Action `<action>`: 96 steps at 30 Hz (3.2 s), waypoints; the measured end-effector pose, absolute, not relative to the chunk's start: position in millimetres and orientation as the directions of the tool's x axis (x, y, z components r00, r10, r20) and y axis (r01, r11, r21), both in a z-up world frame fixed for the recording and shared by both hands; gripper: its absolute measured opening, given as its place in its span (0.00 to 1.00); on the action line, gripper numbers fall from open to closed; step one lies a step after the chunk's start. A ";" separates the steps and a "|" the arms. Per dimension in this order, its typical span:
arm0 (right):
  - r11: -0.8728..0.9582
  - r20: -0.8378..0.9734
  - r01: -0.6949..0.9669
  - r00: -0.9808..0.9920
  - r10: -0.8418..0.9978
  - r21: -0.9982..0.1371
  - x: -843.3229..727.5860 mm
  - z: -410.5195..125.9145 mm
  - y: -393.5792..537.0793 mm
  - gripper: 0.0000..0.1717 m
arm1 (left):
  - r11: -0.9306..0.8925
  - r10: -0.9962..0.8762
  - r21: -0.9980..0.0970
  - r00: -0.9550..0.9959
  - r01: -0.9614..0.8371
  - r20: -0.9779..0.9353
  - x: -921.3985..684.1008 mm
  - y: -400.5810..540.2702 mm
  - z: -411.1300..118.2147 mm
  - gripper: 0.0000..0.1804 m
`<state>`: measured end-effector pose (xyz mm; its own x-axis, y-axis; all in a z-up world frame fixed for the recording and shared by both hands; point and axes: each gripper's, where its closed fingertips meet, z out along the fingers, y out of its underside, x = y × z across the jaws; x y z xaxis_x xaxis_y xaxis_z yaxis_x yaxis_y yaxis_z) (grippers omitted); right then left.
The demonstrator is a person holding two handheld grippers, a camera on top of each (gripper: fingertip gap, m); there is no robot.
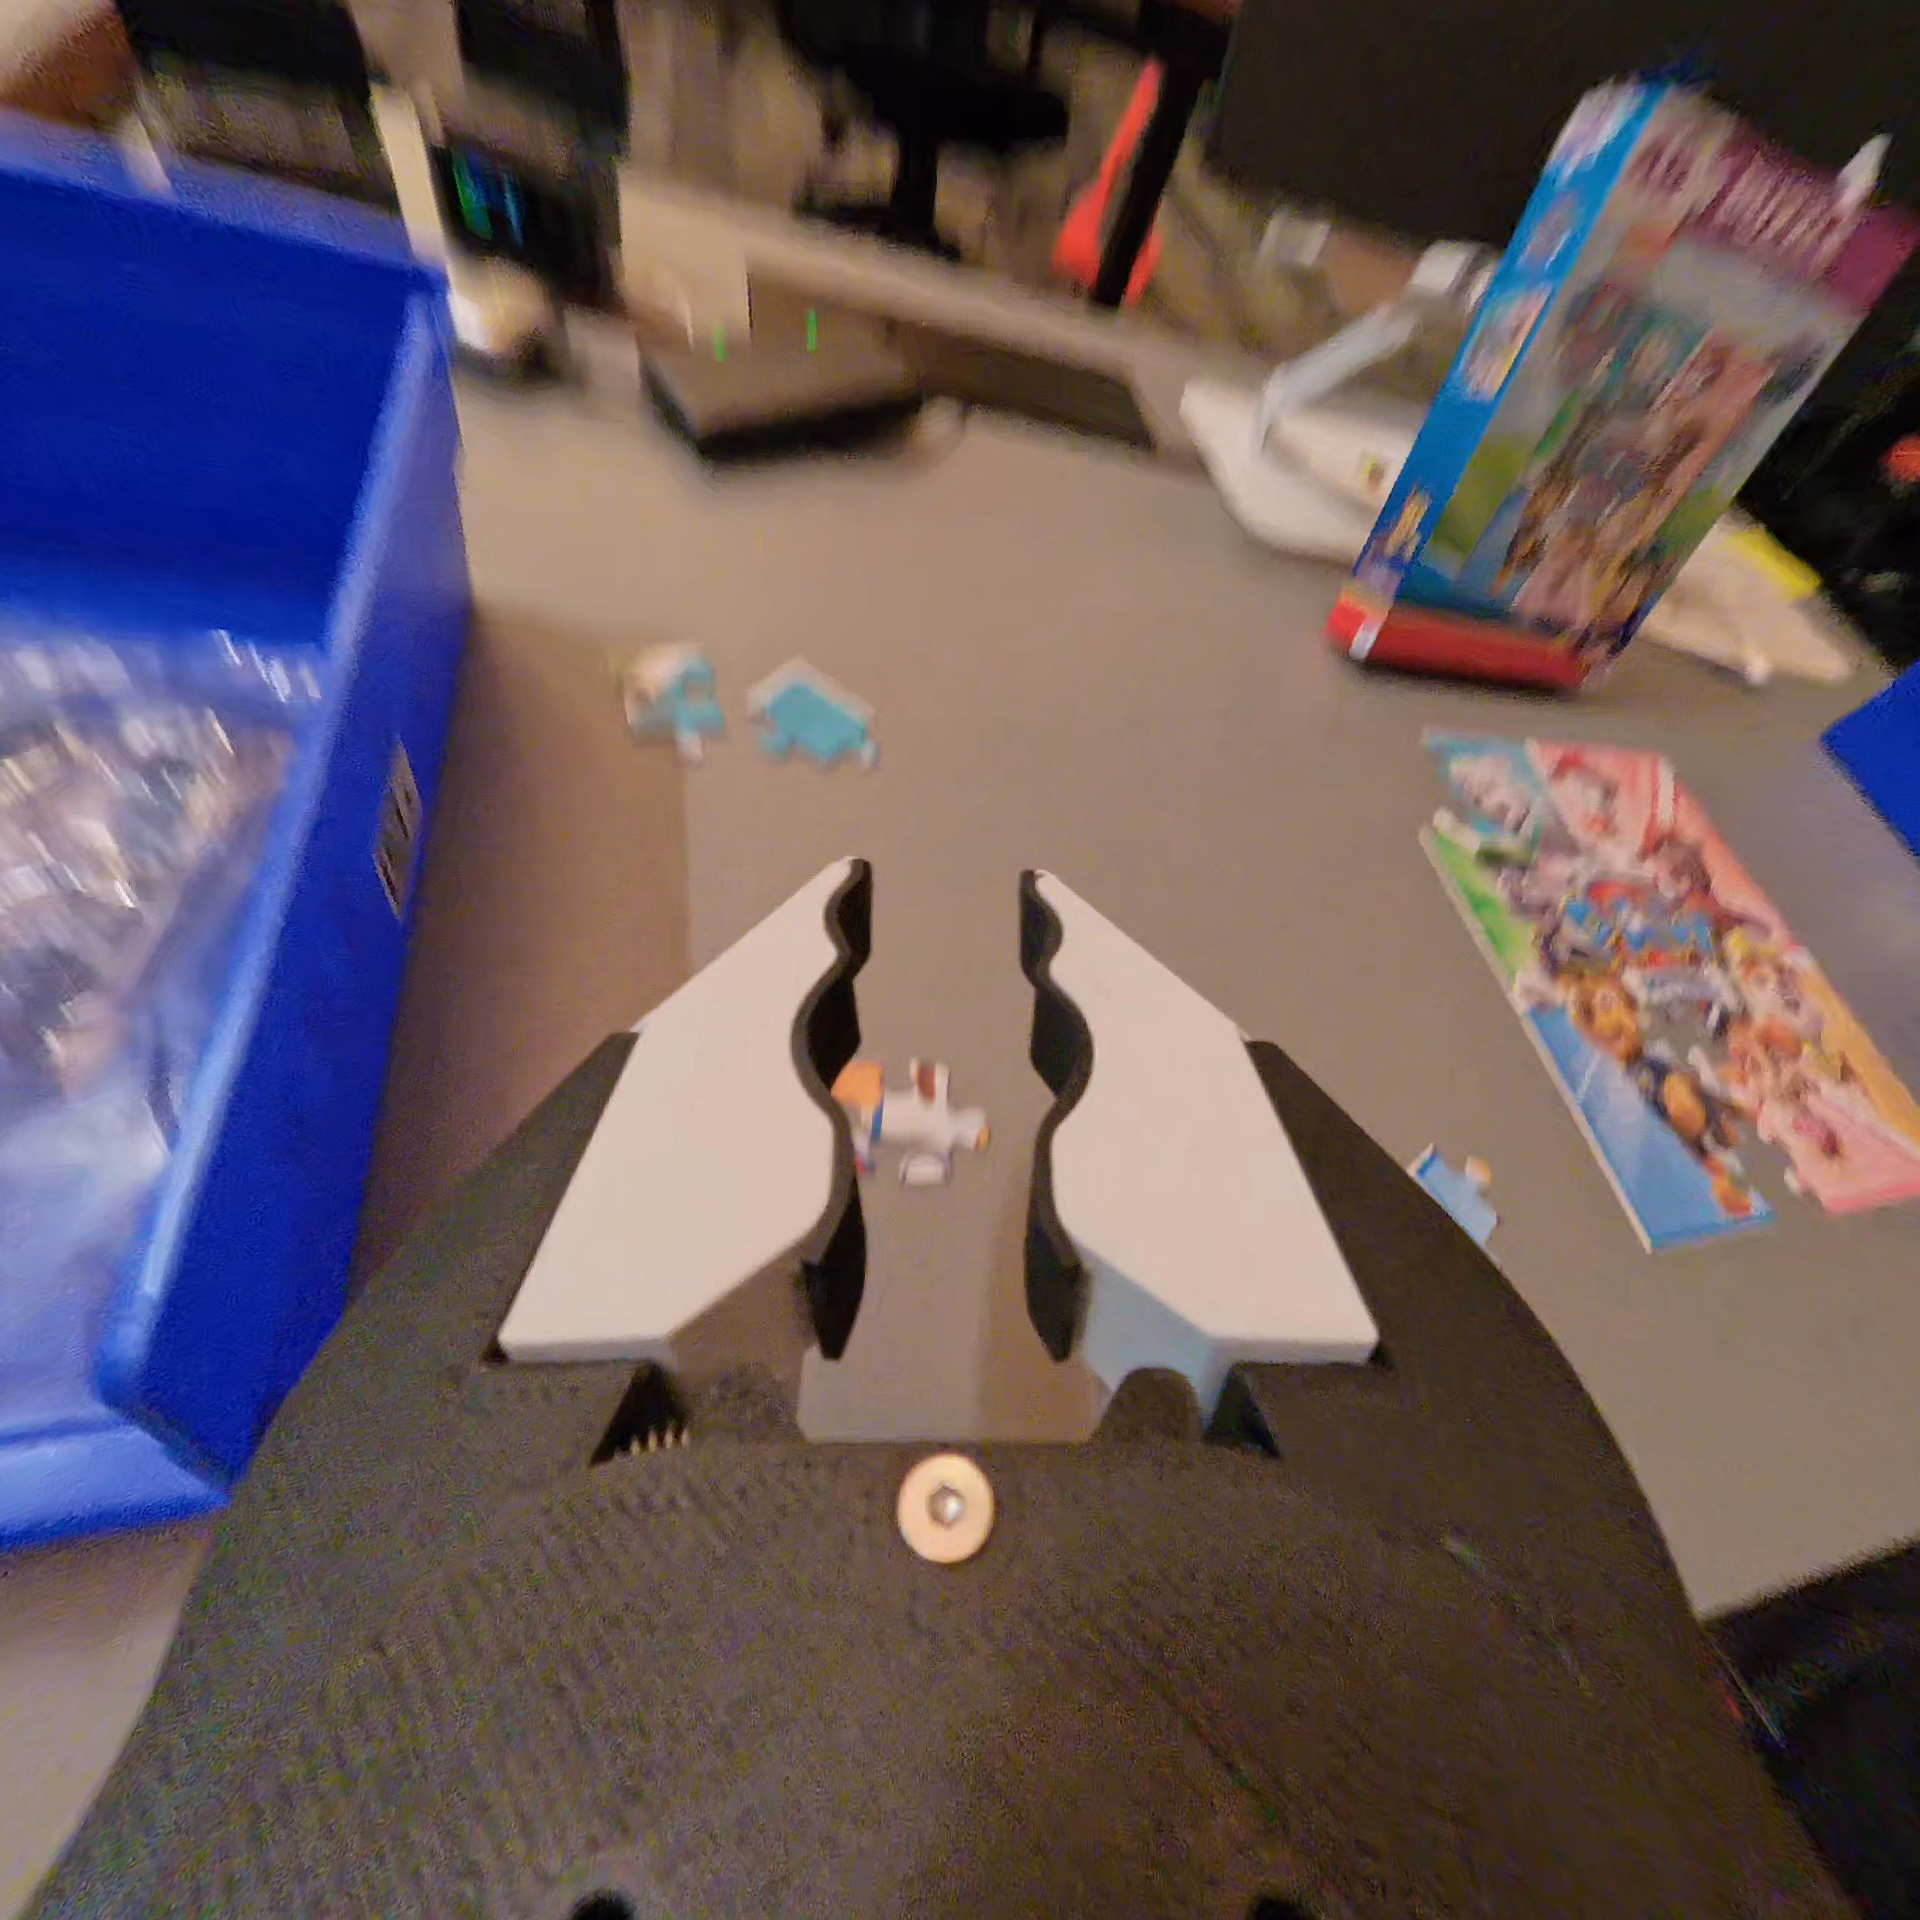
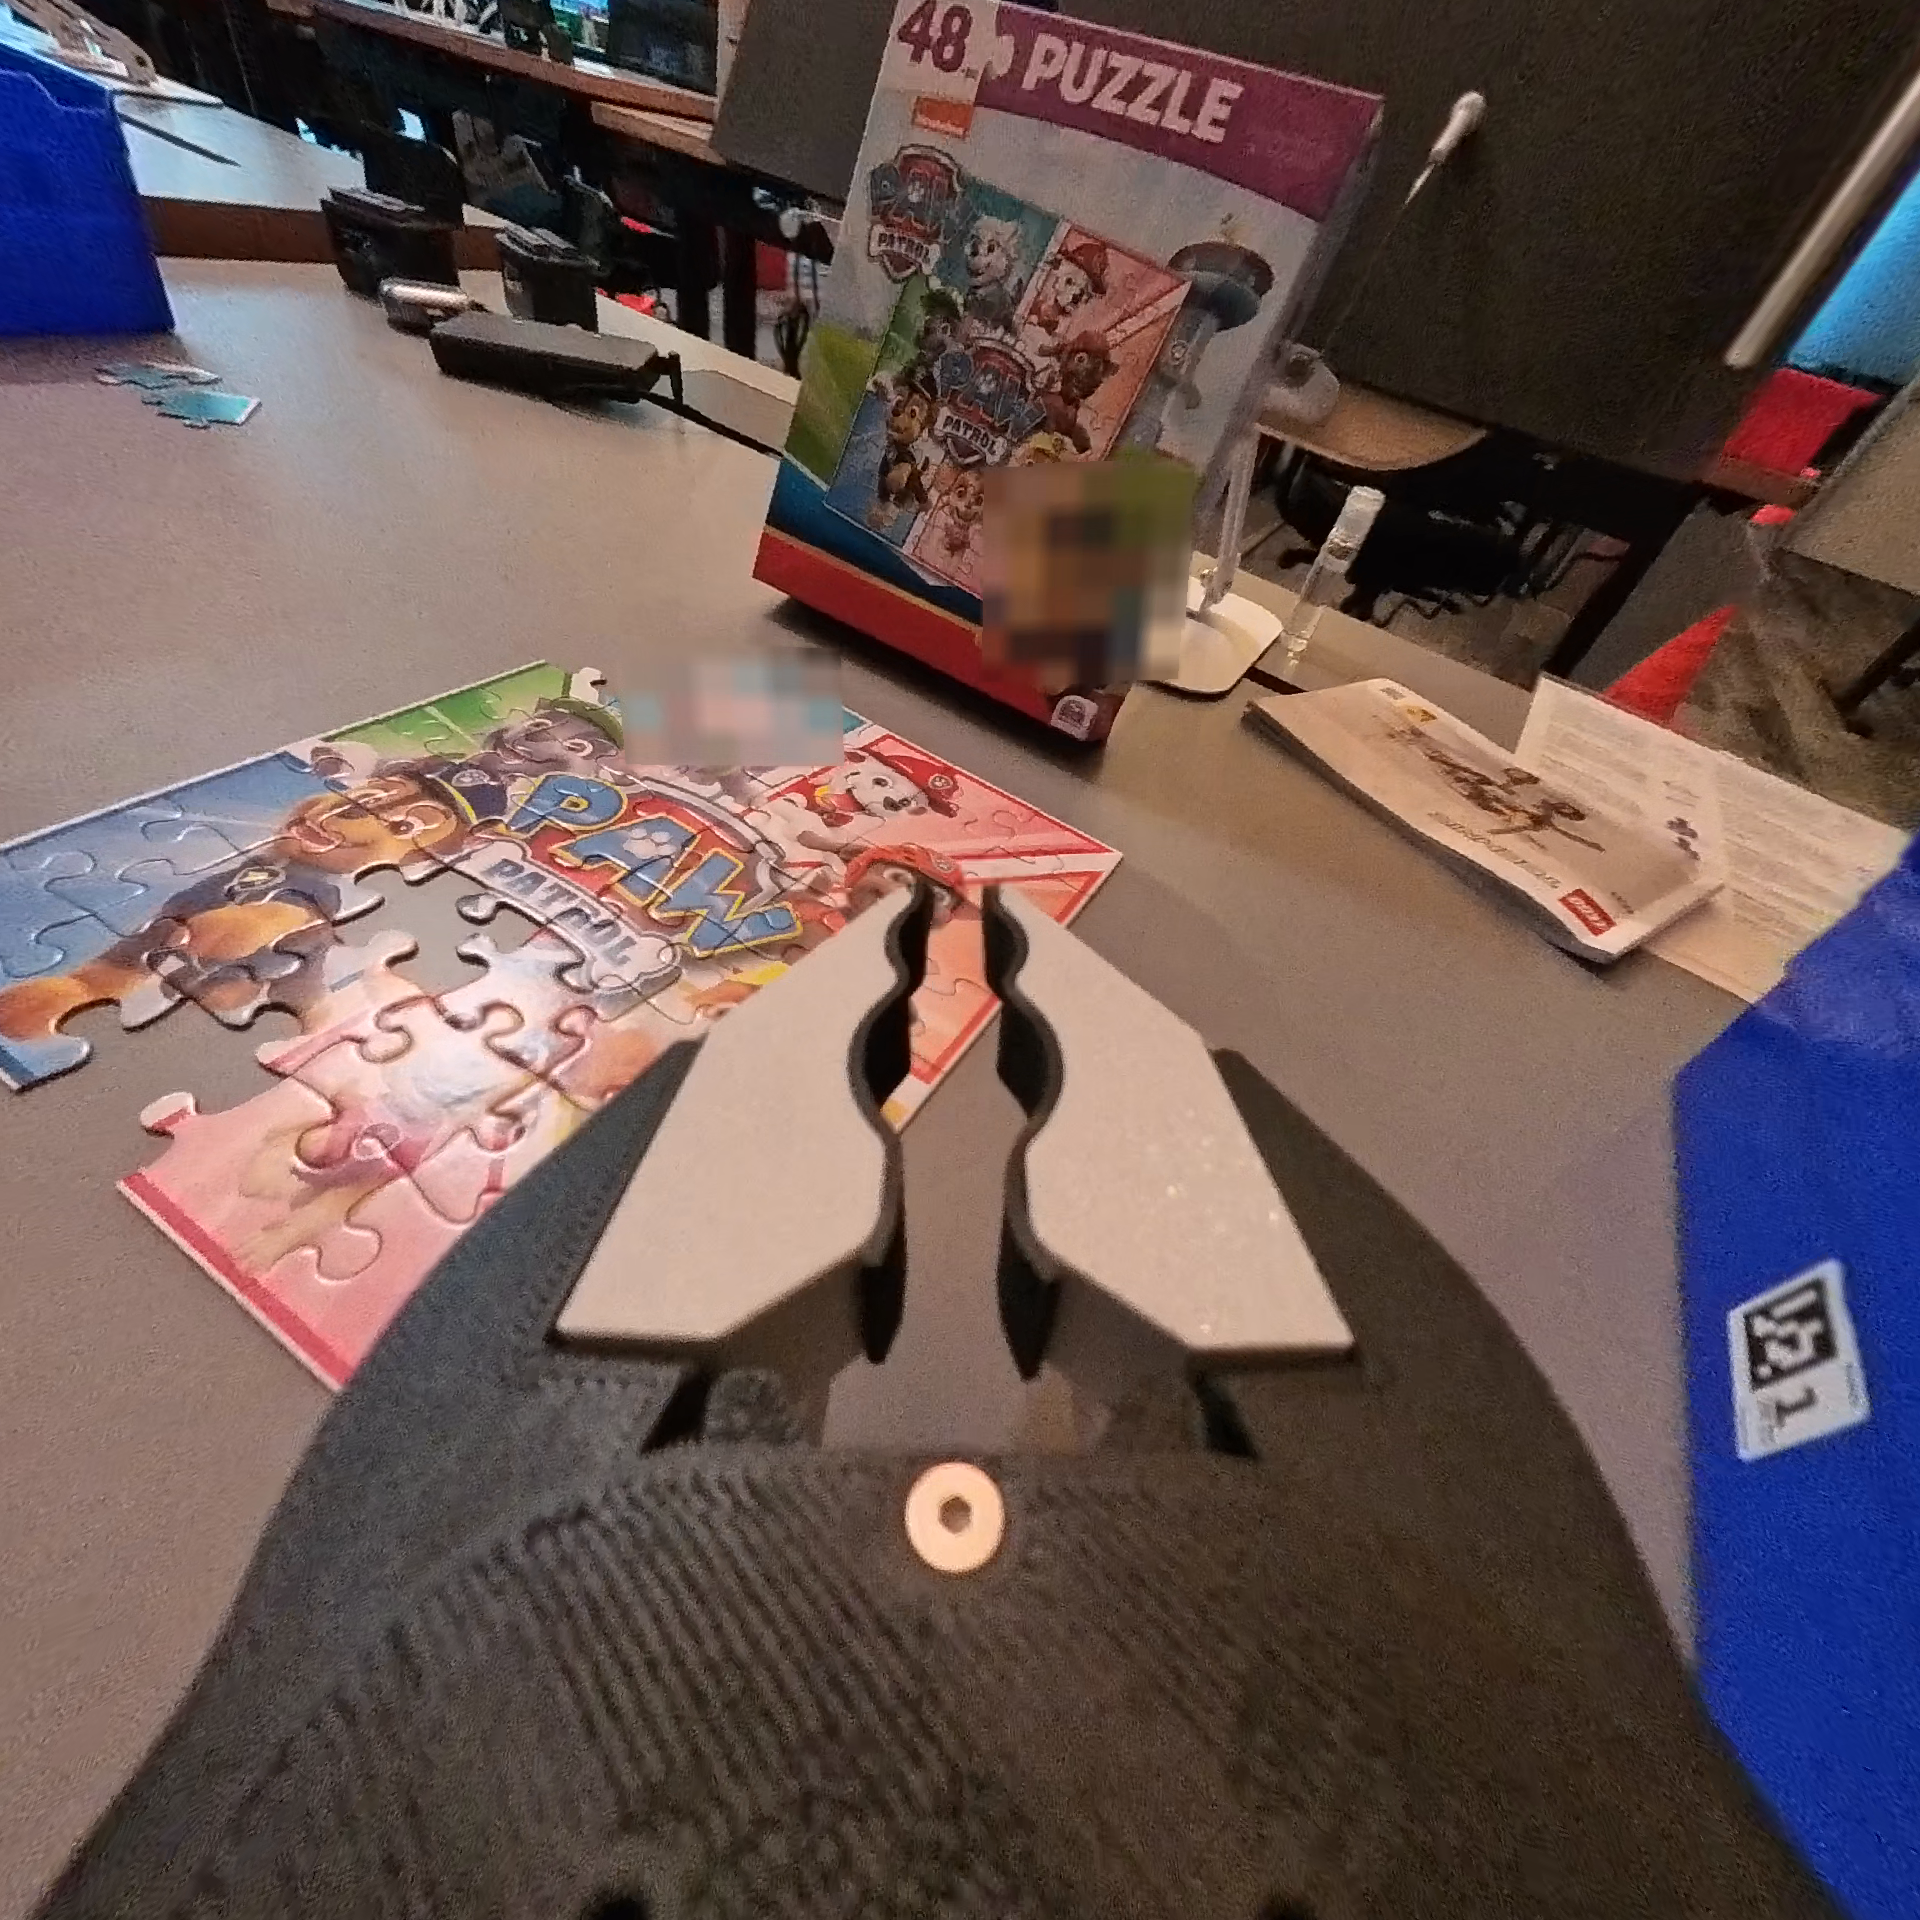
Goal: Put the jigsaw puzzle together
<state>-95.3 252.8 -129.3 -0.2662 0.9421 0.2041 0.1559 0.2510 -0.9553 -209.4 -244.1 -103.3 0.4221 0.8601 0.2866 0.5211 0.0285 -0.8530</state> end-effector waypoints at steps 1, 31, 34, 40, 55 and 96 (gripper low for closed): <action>0.259 0.211 0.150 -0.274 0.938 -0.954 -95.9 -128.4 250.6 0.05 | 0.000 0.867 -0.813 0.405 0.582 0.290 -206.7 -245.0 -121.6 0.18; 0.170 0.127 0.124 -0.297 0.946 -0.978 -87.8 -122.6 248.4 0.05 | -0.422 0.660 -0.738 0.736 0.527 0.148 -155.4 -105.4 -124.9 0.21; 0.204 0.158 0.118 -0.314 0.936 -0.972 -87.5 -123.4 242.0 0.06 | -0.463 0.539 -0.773 0.830 0.434 0.144 -132.5 -48.1 -117.1 0.21; 0.308 0.277 0.024 -0.374 0.885 -0.951 -80.5 -114.7 215.5 0.08 | -0.427 0.403 -0.815 0.890 0.391 0.216 -104.4 25.4 -121.5 0.21; -0.238 -0.218 0.076 -0.720 0.659 -0.968 -56.4 -82.3 125.1 0.23 | -0.437 0.267 -0.898 0.944 -0.061 -0.194 -67.1 94.9 -123.1 0.21; -0.351 -0.449 0.326 -0.816 0.363 -0.878 -41.2 -86.7 119.8 0.02 | -0.213 -0.164 -0.728 0.711 0.652 0.684 -29.0 102.3 -105.1 0.00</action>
<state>-41.2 119.8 -86.7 -0.8165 0.3634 -0.4486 0.3263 -0.3505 -0.8779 -29.0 102.3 -105.1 0.7106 -0.1638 0.6843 0.6519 -0.2127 -0.7279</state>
